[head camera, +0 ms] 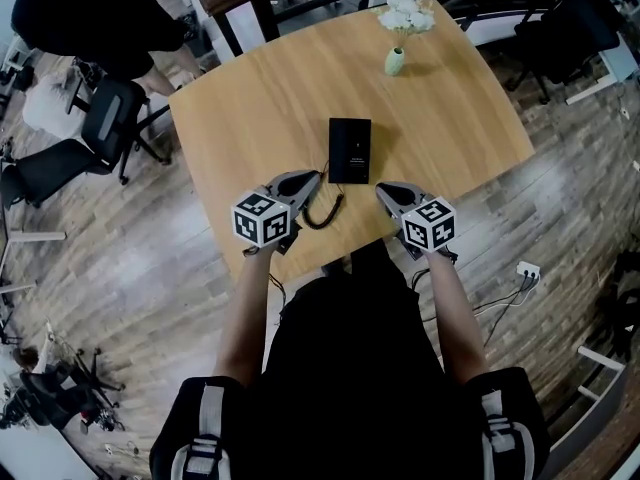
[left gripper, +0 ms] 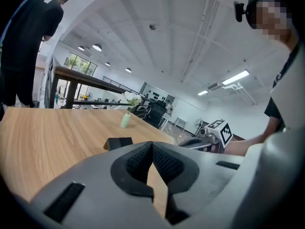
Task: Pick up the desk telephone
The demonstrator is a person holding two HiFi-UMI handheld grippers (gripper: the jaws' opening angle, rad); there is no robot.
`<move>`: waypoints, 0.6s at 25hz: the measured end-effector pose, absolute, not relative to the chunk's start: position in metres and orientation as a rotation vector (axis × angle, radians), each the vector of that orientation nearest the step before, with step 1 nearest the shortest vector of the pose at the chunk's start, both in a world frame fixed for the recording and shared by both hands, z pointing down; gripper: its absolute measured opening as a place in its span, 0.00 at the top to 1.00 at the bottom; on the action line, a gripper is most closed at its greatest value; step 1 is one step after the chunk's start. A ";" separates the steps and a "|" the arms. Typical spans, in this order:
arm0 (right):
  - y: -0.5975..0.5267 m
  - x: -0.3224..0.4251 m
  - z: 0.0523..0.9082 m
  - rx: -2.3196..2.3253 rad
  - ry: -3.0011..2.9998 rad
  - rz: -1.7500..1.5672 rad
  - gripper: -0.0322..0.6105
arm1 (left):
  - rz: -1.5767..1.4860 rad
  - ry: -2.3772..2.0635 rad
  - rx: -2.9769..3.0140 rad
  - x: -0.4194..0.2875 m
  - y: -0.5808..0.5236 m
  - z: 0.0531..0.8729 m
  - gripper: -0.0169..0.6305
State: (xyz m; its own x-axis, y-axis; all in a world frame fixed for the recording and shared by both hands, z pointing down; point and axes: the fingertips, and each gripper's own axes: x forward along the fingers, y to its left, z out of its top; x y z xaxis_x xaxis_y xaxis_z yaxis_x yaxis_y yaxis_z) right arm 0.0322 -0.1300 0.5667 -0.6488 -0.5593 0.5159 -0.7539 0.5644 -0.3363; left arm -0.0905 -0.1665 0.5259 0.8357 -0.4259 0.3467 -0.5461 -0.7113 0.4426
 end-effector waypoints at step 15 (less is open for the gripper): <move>-0.176 0.049 0.603 1.006 -2.403 0.855 0.91 | 0.391 -0.730 2.390 -0.081 -0.208 0.560 0.94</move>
State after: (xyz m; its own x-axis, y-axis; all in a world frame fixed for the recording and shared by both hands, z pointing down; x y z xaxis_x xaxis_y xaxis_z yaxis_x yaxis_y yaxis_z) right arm 0.0491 -0.1756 0.6027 -0.6626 -0.4965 0.5607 -0.7391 0.5547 -0.3821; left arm -0.0812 -0.2083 0.5597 0.8049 -0.4073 0.4315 -0.5849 -0.6671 0.4614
